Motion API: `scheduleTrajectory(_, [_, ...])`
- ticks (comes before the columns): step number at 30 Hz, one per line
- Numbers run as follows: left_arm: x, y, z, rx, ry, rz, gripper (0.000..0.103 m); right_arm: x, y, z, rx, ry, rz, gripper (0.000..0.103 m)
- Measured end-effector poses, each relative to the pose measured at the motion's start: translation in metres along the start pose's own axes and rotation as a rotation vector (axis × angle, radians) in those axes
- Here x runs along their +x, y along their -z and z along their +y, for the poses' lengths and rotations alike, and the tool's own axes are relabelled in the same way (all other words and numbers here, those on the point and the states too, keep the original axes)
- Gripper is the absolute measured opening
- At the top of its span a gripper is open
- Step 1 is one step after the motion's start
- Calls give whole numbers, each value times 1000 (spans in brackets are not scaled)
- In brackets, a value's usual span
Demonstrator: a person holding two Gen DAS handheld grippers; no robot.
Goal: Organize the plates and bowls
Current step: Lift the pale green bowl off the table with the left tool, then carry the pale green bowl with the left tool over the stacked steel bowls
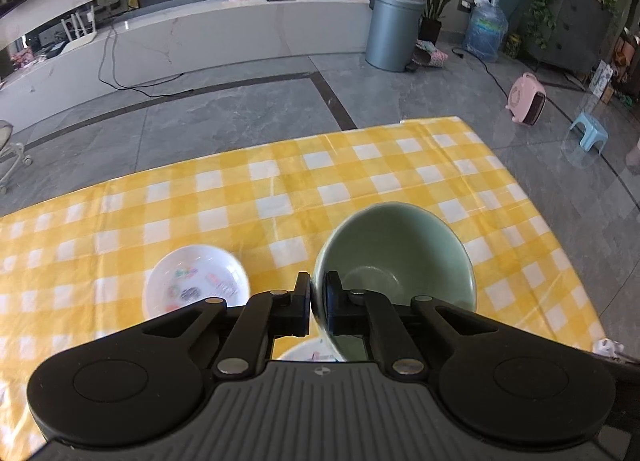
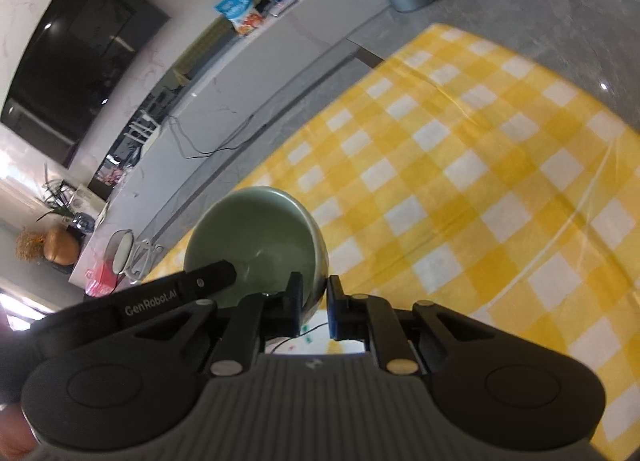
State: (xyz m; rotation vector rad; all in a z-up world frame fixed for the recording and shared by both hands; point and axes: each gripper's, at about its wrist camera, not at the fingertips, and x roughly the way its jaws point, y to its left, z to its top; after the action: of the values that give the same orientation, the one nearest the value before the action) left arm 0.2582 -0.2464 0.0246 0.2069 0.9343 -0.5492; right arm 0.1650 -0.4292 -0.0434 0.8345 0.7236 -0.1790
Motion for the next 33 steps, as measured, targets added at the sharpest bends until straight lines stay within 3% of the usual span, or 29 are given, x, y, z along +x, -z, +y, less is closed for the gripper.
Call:
scheduleTrajectory(20, [-152,76,50,-208,-20,-115,8,-116,94,101,-278,-116,16,10])
scheduleTrajectory(33, [-198,153,68,-315,31,-132,8,-177,183,104,-274,-109,13,10])
